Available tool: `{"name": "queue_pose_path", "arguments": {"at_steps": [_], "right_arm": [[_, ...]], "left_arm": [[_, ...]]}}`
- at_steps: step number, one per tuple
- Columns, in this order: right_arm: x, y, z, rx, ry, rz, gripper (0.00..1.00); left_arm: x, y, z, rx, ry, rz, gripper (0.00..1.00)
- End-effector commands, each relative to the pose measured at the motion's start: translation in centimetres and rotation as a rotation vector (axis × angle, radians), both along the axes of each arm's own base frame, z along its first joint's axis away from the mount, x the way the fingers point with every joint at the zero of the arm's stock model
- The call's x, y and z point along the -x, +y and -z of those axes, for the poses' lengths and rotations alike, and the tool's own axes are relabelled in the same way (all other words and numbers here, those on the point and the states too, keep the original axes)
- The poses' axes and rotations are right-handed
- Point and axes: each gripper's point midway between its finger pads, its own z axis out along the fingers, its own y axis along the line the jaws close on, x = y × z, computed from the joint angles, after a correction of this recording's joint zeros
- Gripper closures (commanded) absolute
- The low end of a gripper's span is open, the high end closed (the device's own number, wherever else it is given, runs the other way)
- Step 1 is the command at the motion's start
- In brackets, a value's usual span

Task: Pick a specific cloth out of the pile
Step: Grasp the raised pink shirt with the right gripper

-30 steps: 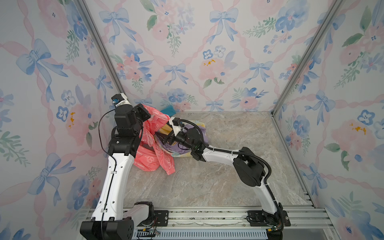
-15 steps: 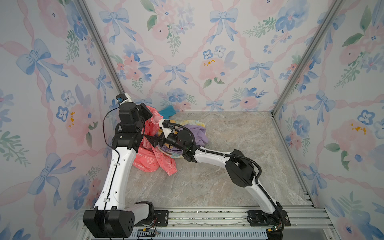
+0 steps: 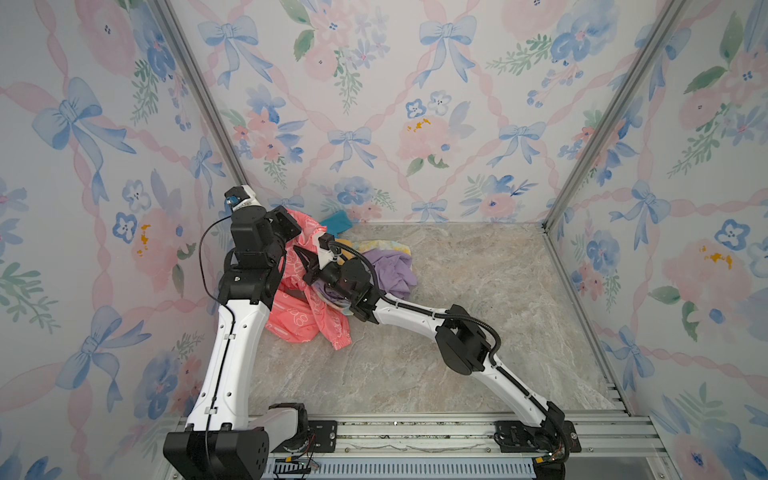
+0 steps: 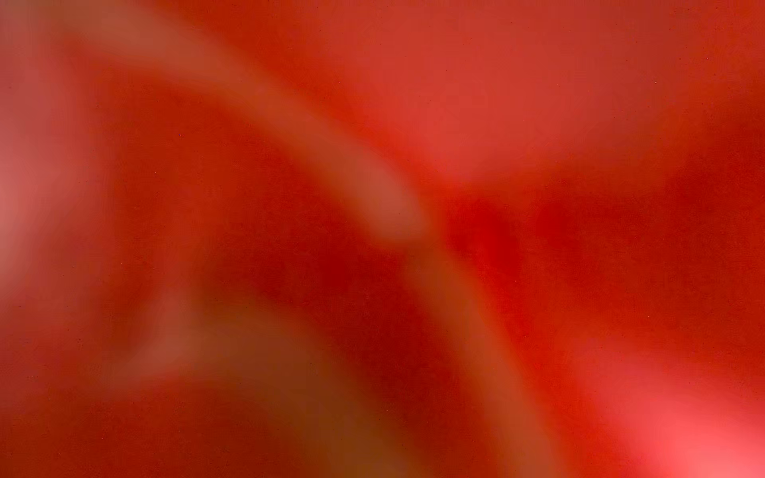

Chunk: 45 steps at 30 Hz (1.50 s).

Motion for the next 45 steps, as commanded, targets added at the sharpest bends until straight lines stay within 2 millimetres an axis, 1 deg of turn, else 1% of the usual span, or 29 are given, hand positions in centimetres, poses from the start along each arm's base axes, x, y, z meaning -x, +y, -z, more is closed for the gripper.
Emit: {"name": "queue_pose_path", "arguments": {"at_steps": [1, 3, 5, 6, 8, 10, 12, 13, 14, 15, 18, 22, 25, 28, 33, 36, 40, 43, 45], "right_arm": [[-0.9, -1.6, -4.1, -0.091, -0.007, 0.029, 1.00], [-1.0, -2.0, -5.5, -0.102, -0.003, 0.017, 1.00], [-0.6, -2.4, -7.5, -0.121, -0.009, -0.003, 1.00], [-0.4, -2.5, -8.4, -0.134, -0.013, -0.013, 1.00], [0.1, -2.9, -10.4, -0.155, -0.015, -0.036, 1.00], [0.4, -3.2, -12.2, -0.170, -0.014, -0.048, 1.00], [0.6, -3.5, -13.7, -0.183, -0.020, -0.062, 1.00], [0.4, -3.8, -14.4, -0.189, -0.017, -0.061, 1.00], [0.2, -4.1, -14.9, -0.194, -0.018, -0.063, 1.00], [-0.1, -4.4, -15.4, -0.199, -0.016, -0.061, 1.00], [-0.7, -5.3, -16.2, -0.206, -0.015, -0.063, 1.00], [-1.0, -6.1, -16.2, -0.208, -0.008, -0.067, 1.00], [-1.2, -6.4, -16.3, -0.203, -0.012, -0.069, 1.00], [-1.6, -7.0, -16.8, -0.216, -0.008, -0.071, 1.00], [-1.9, -8.1, -18.6, -0.251, -0.018, -0.074, 1.00], [-1.9, -8.8, -20.4, -0.277, -0.038, -0.069, 1.00], [-1.4, -10.4, -23.0, -0.325, -0.072, -0.065, 1.00], [-1.4, -11.7, -24.4, -0.347, -0.090, -0.054, 1.00], [-1.4, -12.3, -25.0, -0.356, -0.099, -0.051, 1.00]], "left_arm": [[2.0, 0.1, -4.1, -0.010, -0.144, 0.008, 1.00], [2.9, 0.7, -3.8, -0.025, -0.136, -0.018, 1.00], [3.5, 1.3, -3.1, -0.037, -0.119, -0.047, 1.00], [3.8, 1.6, -2.8, -0.043, -0.111, -0.059, 0.94], [4.2, 1.9, -1.8, -0.057, -0.089, -0.075, 0.69], [4.6, 2.4, -0.8, -0.062, -0.068, -0.095, 0.47], [5.1, 2.8, 0.0, -0.062, -0.049, -0.116, 0.34], [5.4, 3.1, 0.5, -0.057, -0.037, -0.132, 0.28], [5.6, 3.3, 0.9, -0.053, -0.027, -0.141, 0.20], [5.9, 3.5, 1.2, -0.049, -0.022, -0.149, 0.16], [6.3, 3.5, 1.2, -0.035, -0.027, -0.140, 0.13], [6.6, 2.8, 0.0, -0.026, -0.058, -0.101, 0.09], [6.4, 1.9, -0.9, -0.037, -0.074, -0.044, 0.02], [6.5, 1.0, -1.6, -0.053, -0.099, 0.013, 0.02], [6.7, -0.5, -2.0, -0.095, -0.128, 0.099, 0.02], [6.9, -0.7, -1.5, -0.109, -0.124, 0.111, 0.02], [6.9, -0.2, 0.3, -0.127, -0.094, 0.087, 0.02], [6.8, 0.0, 1.9, -0.128, -0.071, 0.077, 0.02], [6.7, 0.1, 2.5, -0.128, -0.062, 0.075, 0.02]]}}
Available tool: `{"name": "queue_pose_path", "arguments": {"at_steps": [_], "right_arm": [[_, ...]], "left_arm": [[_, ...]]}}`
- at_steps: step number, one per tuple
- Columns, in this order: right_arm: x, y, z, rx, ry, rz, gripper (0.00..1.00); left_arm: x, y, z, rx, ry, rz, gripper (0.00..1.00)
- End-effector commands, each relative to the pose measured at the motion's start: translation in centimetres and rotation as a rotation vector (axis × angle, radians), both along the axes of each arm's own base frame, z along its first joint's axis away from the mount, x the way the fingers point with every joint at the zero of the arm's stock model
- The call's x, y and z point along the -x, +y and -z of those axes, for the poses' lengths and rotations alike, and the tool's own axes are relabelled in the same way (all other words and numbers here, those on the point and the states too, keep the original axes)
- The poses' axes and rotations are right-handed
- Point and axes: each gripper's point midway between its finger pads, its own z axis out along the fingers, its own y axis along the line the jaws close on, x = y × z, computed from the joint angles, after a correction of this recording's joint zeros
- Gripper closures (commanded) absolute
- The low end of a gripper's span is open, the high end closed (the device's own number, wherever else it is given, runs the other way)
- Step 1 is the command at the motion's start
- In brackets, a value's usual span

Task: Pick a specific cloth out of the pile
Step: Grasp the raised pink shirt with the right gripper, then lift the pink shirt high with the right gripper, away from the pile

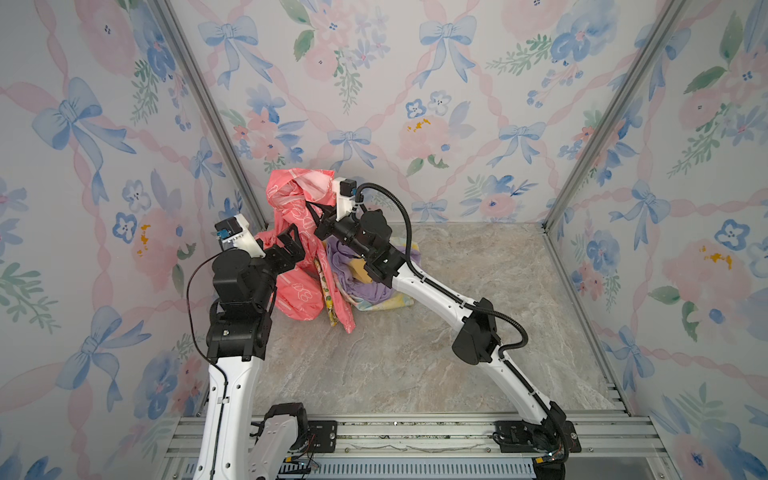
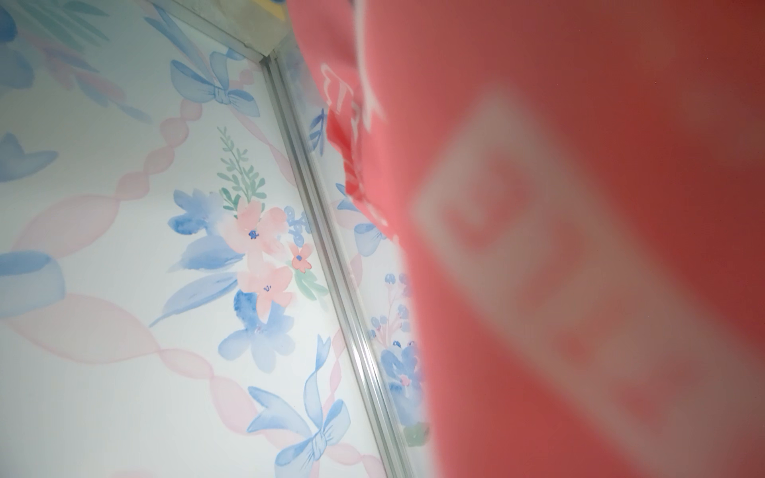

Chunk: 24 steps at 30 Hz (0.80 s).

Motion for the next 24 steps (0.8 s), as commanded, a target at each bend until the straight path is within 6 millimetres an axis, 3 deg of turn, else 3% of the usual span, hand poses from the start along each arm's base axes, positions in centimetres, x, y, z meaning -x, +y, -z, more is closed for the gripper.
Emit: {"name": "queue_pose_path", "arguments": {"at_steps": [1, 13, 18, 24], "right_arm": [[2.6, -6.8, -11.8, -0.243, -0.169, 0.030, 1.00], [3.5, -12.4, -17.8, -0.341, -0.263, 0.096, 1.00], [4.6, -15.6, -21.2, -0.380, -0.320, 0.137, 1.00], [4.4, -19.9, -23.9, -0.394, -0.362, 0.205, 1.00]], "left_arm": [[-0.2, 0.3, 0.8, -0.028, 0.000, -0.008, 0.02], [-0.9, 1.0, 3.8, -0.049, 0.064, -0.040, 0.03], [-1.5, 1.3, 5.7, -0.047, 0.105, -0.057, 0.04], [-2.2, 1.4, 7.7, -0.047, 0.144, -0.056, 0.05]]}}
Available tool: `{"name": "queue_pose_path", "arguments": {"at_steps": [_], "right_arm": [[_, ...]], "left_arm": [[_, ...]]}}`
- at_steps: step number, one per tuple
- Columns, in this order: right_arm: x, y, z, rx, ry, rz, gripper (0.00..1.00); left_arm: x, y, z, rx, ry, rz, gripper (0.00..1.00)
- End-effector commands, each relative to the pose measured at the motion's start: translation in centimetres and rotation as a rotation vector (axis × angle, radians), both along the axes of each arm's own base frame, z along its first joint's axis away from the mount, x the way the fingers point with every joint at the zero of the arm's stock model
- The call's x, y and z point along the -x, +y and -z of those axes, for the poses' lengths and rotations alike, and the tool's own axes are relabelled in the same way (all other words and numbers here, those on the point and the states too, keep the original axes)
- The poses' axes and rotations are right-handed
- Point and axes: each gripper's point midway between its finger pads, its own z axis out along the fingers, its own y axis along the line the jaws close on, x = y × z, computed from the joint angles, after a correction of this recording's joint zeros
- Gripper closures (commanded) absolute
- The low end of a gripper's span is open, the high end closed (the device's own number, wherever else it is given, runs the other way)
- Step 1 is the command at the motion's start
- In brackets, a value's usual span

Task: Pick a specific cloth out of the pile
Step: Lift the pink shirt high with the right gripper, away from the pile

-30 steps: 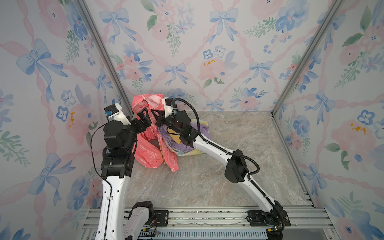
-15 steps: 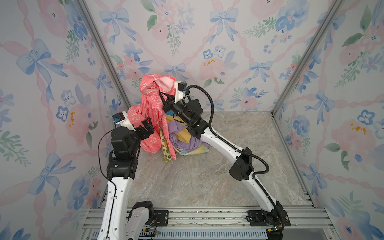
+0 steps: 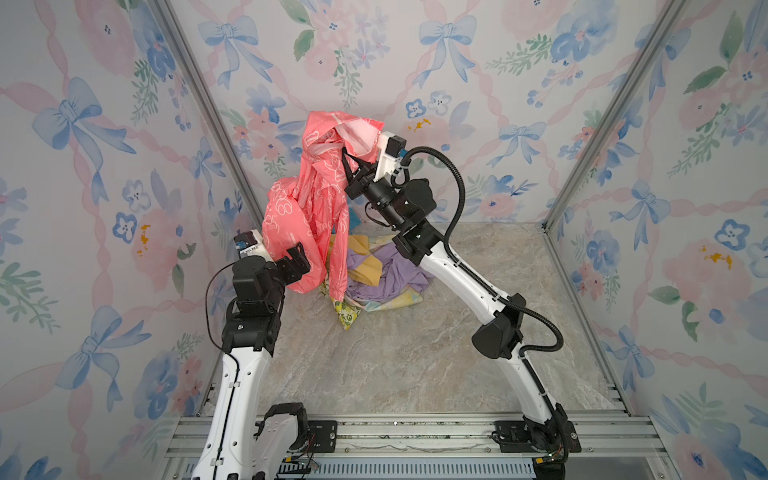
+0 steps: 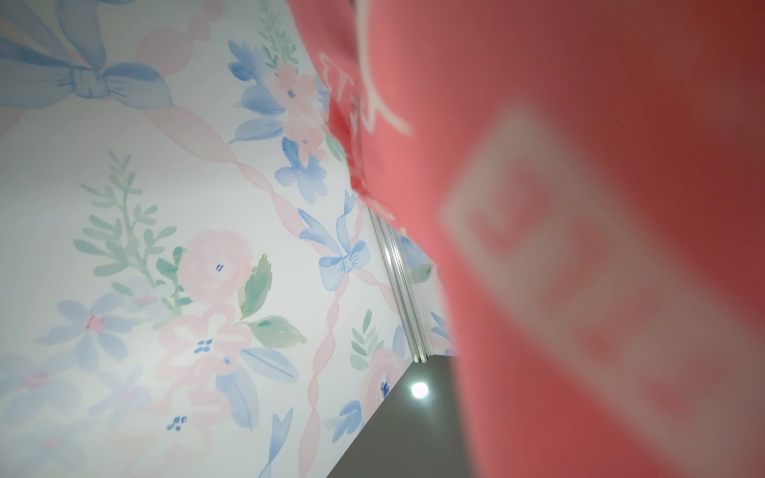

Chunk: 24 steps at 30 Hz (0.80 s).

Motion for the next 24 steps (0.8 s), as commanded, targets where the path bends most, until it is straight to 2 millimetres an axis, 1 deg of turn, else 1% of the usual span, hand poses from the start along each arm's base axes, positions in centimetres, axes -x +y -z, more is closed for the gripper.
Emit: {"name": "queue_pose_path", "arguments": {"at_steps": [1, 5, 7, 9, 12, 15, 19, 21, 23, 24], "right_arm": [[4.8, -9.9, -11.3, -0.213, -0.217, 0.086, 1.00], [4.0, -13.5, -12.6, -0.203, -0.209, 0.126, 1.00], [3.5, -15.2, -13.0, -0.171, -0.205, 0.171, 1.00], [3.0, -16.9, -13.3, -0.133, -0.196, 0.218, 1.00], [2.4, -20.3, -13.8, -0.090, -0.178, 0.279, 1.00], [1.8, -24.4, -14.1, -0.072, -0.151, 0.351, 1.00], [1.5, -30.5, -13.8, -0.056, -0.108, 0.471, 1.00], [1.1, -33.5, -13.3, -0.052, -0.072, 0.526, 1.00], [0.6, -36.7, -12.3, -0.043, -0.030, 0.594, 1.00], [0.4, -37.8, -11.8, -0.038, -0.015, 0.620, 1.00]], "left_arm": [[-0.5, 0.4, 0.6, -0.031, 0.004, -0.010, 0.05], [-1.4, 0.0, 1.6, -0.069, 0.039, 0.001, 0.05], [-1.8, -0.4, 2.0, -0.085, 0.054, 0.008, 0.05], [-2.3, -0.9, 2.4, -0.099, 0.071, 0.013, 0.06], [-3.0, -2.1, 2.9, -0.125, 0.090, 0.032, 0.06], [-3.9, -3.5, 3.3, -0.141, 0.107, 0.053, 0.07], [-4.9, -5.0, 3.1, -0.143, 0.103, 0.084, 0.08], [-5.3, -5.7, 2.9, -0.149, 0.100, 0.099, 0.08], [-5.6, -6.3, 2.9, -0.156, 0.099, 0.114, 0.08], [-5.7, -6.6, 2.8, -0.159, 0.098, 0.120, 0.08]]}}
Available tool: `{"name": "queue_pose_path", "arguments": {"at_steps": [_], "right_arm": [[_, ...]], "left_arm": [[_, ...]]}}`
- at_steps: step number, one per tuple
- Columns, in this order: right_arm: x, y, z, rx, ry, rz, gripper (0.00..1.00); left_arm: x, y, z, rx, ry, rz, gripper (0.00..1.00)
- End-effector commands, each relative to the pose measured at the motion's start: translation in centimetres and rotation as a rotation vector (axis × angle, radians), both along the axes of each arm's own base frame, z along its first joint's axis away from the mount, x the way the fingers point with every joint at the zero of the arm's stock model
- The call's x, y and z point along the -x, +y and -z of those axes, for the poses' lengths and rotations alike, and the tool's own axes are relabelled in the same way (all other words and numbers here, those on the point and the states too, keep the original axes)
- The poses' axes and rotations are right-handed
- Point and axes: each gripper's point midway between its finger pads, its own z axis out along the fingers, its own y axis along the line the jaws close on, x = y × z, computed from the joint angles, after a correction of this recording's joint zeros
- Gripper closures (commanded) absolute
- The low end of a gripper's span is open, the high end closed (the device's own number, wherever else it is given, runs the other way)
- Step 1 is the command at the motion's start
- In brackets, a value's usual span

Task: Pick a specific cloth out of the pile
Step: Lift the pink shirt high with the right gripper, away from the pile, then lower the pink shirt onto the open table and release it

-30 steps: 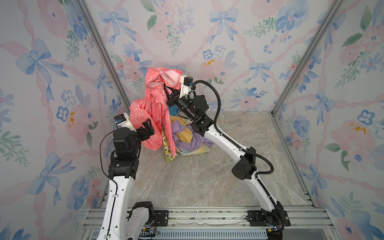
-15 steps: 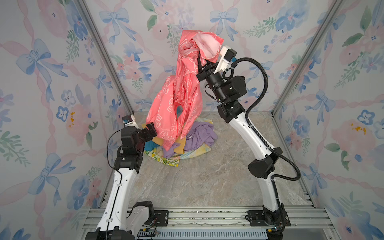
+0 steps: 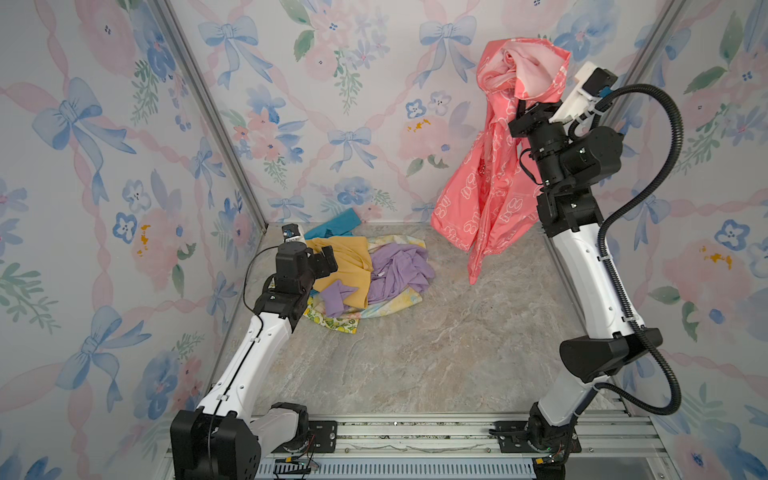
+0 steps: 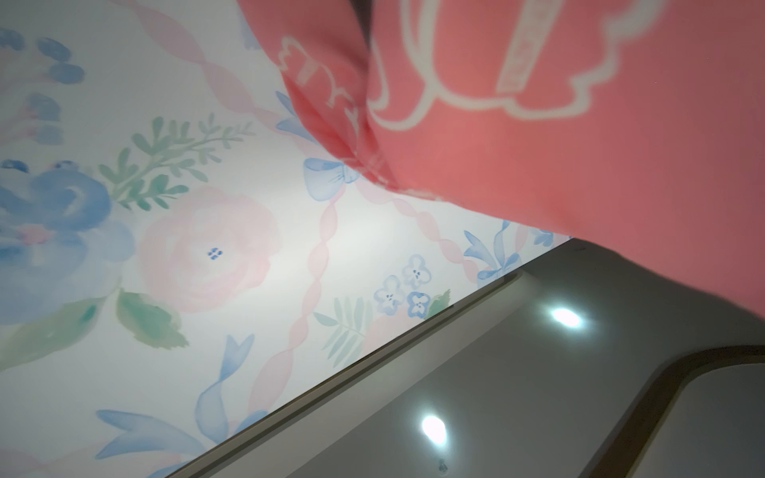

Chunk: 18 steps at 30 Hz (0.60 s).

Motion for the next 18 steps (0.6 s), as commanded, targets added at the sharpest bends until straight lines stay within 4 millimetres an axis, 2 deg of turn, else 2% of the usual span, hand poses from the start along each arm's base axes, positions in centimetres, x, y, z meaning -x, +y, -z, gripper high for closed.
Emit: {"name": "queue_pose_path", "arguments": {"at_steps": [1, 5, 8, 15, 18], "right_arm": [[2.4, -4.4, -1.2, -0.033, -0.024, 0.078, 1.00], [1.1, -8.5, 1.8, -0.018, 0.061, 0.180, 1.00], [-0.2, -10.3, 4.5, -0.009, 0.132, 0.219, 1.00], [-3.0, -11.1, 11.0, 0.030, 0.268, 0.257, 1.00], [-3.9, -11.1, 14.5, 0.046, 0.324, 0.261, 1.00]], "left_arm": [[-0.8, -0.6, -2.0, -0.026, -0.054, 0.010, 0.08], [-1.4, -1.9, -2.1, -0.031, -0.056, 0.043, 0.08], [-1.6, -2.9, -2.1, -0.042, -0.057, 0.069, 0.08], [-1.7, -4.1, -1.5, -0.048, -0.053, 0.113, 0.08], [-1.5, -4.2, -1.0, -0.047, -0.053, 0.121, 0.08]]}}
